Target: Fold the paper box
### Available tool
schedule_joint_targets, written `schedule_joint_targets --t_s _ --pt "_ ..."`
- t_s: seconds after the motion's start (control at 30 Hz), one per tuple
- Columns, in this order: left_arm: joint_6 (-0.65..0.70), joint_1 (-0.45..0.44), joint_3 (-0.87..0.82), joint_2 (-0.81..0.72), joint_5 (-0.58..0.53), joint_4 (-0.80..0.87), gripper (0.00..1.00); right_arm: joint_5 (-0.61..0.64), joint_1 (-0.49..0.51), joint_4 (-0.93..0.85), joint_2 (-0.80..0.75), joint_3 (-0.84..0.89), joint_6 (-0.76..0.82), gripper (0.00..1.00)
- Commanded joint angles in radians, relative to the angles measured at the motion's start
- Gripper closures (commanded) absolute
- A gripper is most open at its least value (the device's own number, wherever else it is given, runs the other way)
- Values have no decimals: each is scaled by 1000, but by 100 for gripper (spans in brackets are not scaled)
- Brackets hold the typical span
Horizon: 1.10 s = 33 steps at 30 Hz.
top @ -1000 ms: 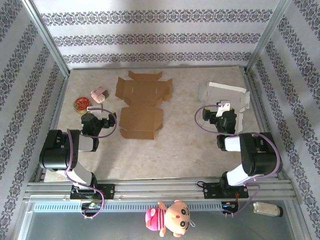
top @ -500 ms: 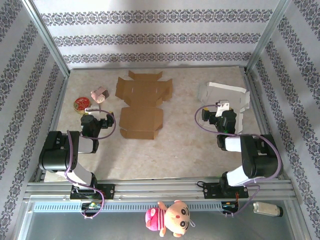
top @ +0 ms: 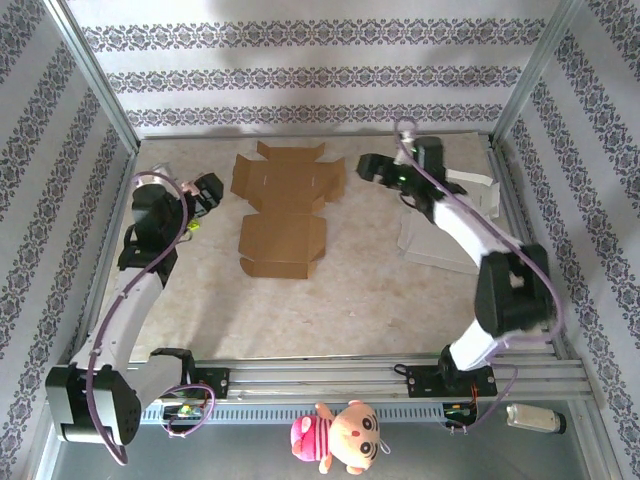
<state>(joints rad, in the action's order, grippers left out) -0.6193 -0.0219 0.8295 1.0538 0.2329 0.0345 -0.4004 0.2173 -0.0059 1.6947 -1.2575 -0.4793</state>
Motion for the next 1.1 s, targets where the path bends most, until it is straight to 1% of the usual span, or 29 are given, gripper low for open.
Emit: schedule_joint_targets --t_s 0.0,0.07,0.13,0.2,0.27,0.3,0.4,0.47,0.53,0.6,0.67,0.73,0.8,0.83,0.9,0.97,1.03,1.07 --pt "-174 -114 83 33 137 386 0 -55 56 -278 190 -216 -43 11" --pt "-162 -221 137 46 78 485 0 -23 65 -323 309 -344 -75 15" --pt "-143 -312 174 60 67 551 0 8 66 -335 403 -446 -99 17" --pt "-142 -381 195 64 50 606 0 120 73 -348 468 -514 -94 17" --pt "-143 -426 196 55 42 634 0 194 74 -364 531 -575 -86 15" --pt "-144 -436 193 47 46 640 0 193 74 -373 556 -603 -82 15" --pt "-142 -444 180 17 101 638 0 139 70 -452 689 -762 -83 15" --pt "-136 -443 180 1 108 650 0 110 72 -494 751 -841 -90 16" --pt "-132 -443 181 -11 101 658 0 104 72 -504 781 -876 -97 18" --pt "-131 -443 187 -15 92 665 0 98 72 -501 805 -895 -109 22" --pt "-134 -443 190 -15 87 666 1 79 72 -501 824 -912 -104 32" --pt "-130 -444 190 -11 74 657 1 76 72 -511 835 -926 -99 46" --pt "-115 -441 203 0 40 646 1 78 73 -521 827 -928 -81 72" --pt "-106 -439 217 10 18 651 1 81 72 -522 814 -920 -65 81" --pt "-79 -420 260 43 -37 677 1 87 72 -506 753 -869 -17 93" --pt "-50 -374 308 89 -67 712 1 92 71 -484 677 -793 44 100" --pt "-16 -307 339 138 -55 720 1 88 66 -452 590 -694 95 100" --pt "1 -265 349 166 -32 710 1 81 61 -432 544 -633 117 100"
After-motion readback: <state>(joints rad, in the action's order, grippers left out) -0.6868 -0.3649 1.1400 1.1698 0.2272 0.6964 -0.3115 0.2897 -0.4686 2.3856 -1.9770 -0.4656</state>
